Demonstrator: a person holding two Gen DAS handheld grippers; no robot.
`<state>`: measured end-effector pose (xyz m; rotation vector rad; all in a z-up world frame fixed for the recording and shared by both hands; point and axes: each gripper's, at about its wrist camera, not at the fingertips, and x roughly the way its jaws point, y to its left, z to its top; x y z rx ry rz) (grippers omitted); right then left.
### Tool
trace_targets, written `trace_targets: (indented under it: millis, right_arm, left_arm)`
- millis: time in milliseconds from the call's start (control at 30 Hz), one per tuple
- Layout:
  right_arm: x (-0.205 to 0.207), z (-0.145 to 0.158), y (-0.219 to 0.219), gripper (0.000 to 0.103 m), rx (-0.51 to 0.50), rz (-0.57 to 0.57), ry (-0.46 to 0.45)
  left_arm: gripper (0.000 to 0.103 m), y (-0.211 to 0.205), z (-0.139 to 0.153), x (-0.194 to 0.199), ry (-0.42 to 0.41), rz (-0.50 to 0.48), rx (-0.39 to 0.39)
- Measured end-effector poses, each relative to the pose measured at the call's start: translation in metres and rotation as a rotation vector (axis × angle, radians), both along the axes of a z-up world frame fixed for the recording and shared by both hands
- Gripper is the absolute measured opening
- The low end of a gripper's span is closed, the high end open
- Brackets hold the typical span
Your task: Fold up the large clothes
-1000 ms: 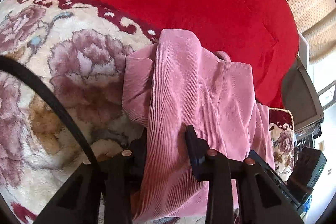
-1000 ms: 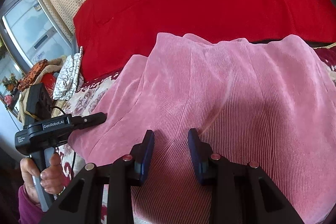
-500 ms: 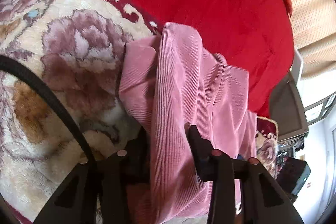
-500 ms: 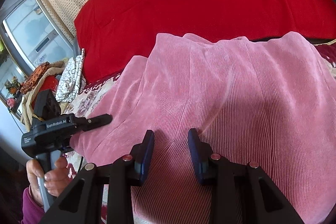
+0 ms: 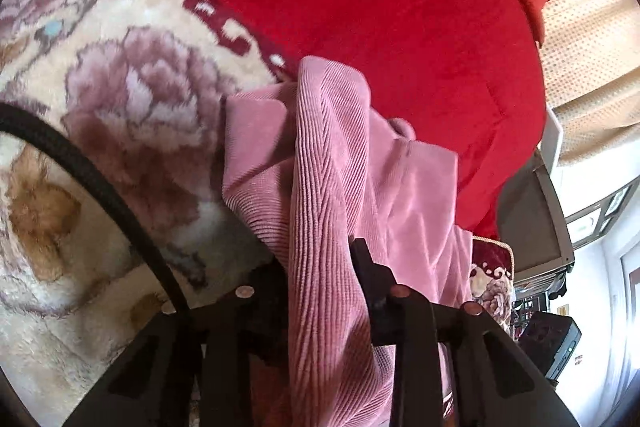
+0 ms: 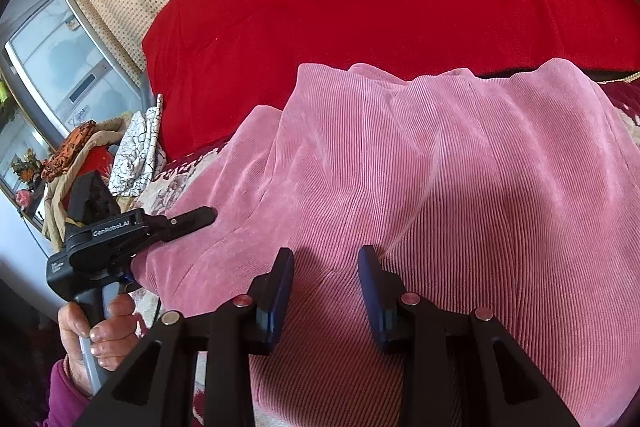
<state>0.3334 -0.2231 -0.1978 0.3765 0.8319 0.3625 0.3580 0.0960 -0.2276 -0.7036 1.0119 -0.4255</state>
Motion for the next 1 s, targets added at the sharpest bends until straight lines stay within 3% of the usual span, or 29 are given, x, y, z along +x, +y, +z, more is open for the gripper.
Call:
trace_targets:
  millis: [67,100,133,200,233,333,400,433,500,567,733,1000]
  right_arm:
    - [0.002,0.002,-0.002,0.037,0.014,-0.005,0.006]
    - [0.003,0.004,-0.003,0.036,0.022,-0.007,0.005]
    - [0.004,0.007,-0.003,0.036,0.031,-0.004,-0.002]
    - [0.005,0.013,-0.002,0.036,0.053,-0.001,-0.03]
    - [0.006,0.015,-0.003,0.036,0.068,-0.005,-0.046]
    - [0.015,0.011,-0.001,0.036,0.088,-0.013,-0.034]
    - [0.027,-0.008,0.002,0.028,0.057,-0.031,0.029]
    - [0.028,-0.01,0.001,0.019,0.056,-0.041,0.025]
    - [0.031,-0.011,-0.005,0.017,0.081,-0.044,0.046]
    - [0.034,-0.015,-0.009,0.008,0.101,-0.045,0.071]
    - [0.036,-0.024,-0.02,0.006,0.183,-0.032,0.092]
    - [0.019,-0.017,-0.066,0.006,0.309,-0.038,0.111]
  left_arm:
    - [0.041,-0.003,-0.002,0.004,0.018,0.007,-0.008]
    - [0.052,-0.006,-0.008,0.009,0.039,0.012,-0.04]
    - [0.053,-0.005,-0.012,0.011,0.056,0.019,-0.067]
    - [0.047,-0.006,-0.015,0.01,0.051,0.033,-0.072]
    - [0.033,-0.004,-0.014,0.008,0.043,0.036,-0.07]
    - [0.023,0.0,-0.004,0.003,-0.008,0.03,-0.055]
    - [0.021,-0.006,0.005,0.001,-0.056,0.029,-0.038]
    - [0.021,-0.009,0.009,0.0,-0.076,0.023,-0.032]
    - [0.02,-0.013,0.02,-0.005,-0.116,0.008,-0.015]
    - [0.019,-0.023,0.033,-0.01,-0.173,-0.012,0.018]
    - [0.018,-0.049,0.066,-0.026,-0.264,-0.089,0.069]
    - [0.017,-0.128,0.105,-0.057,-0.345,-0.246,0.239]
